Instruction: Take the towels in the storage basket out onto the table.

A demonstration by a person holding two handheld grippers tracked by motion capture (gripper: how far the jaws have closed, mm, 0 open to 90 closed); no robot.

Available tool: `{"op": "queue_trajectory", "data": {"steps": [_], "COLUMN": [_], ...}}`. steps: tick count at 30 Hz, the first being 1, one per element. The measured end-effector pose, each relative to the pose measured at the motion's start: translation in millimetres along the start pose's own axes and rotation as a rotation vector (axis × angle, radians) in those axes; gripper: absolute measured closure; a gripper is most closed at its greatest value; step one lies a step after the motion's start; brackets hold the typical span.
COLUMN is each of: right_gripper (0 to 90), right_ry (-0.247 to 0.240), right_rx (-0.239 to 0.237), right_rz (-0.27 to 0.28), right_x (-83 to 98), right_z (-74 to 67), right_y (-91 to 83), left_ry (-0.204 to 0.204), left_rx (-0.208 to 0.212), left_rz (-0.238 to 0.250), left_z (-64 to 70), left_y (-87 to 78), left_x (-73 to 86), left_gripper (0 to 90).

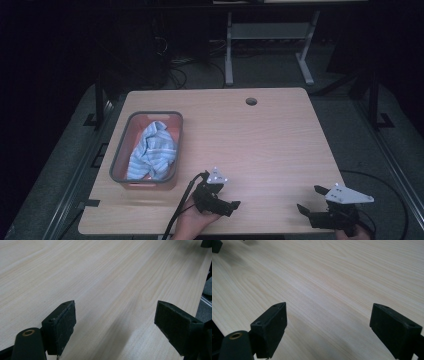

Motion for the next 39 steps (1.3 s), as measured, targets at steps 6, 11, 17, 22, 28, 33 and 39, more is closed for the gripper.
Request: {"op": "queue_trajectory", "data": {"steps": [6,11,17,22,28,33,39], "right_gripper": [13.7,13.7,13.7,13.7,13.7,13.7,13.7], "right_ry": [0.004,-0.002,-0.019,-0.015,-0.007,-0.004,-0.013], "right_rx": [-0.002,-0.006,-0.009,-0.006,0.004,0.009,0.014], "right_rz": [0.003,0.0,-0.008,-0.008,-0.003,-0.004,0.002], "right_x": [-0.3,-0.7,-2.1,-2.3,-2.6,-2.7,-3.4], "right_z": [-0.7,-2.1,-5.5,-6.3,-4.2,-3.9,-2.9], "right_y": [-0.3,0.5,1.9,2.4,3.1,1.6,0.1], "left_ry": [-0.003,-0.013,-0.015,-0.01,-0.014,-0.012,-0.017], "left_rx": [-0.013,-0.008,-0.012,-0.011,-0.009,-0.005,0.011], "left_rz": [0.002,0.009,0.009,0.005,0.018,0.013,0.014], "left_z": [-5.8,-7.6,-7.8,-9.4,-11.4,-15.8,-21.2], "left_y": [-0.1,-2.4,-5.9,-8.8,-14.8,-19.3,-27.2], "left_x": [-5.0,-7.3,-11.7,-15.5,-28.9,-44.4,-61.3], "left_gripper": [17.2,16.8,16.9,17.2,17.2,17.2,17.1]}}
Point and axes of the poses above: each handheld gripper's, and its own axes: y roughly forward along the jaws, x roughly out of its underside, z roughly to its right, the point moved 9 cm from there along y, roughly forward along the jaws, and after that the axes turned 9 degrees about -x, right-handed, at the moved point
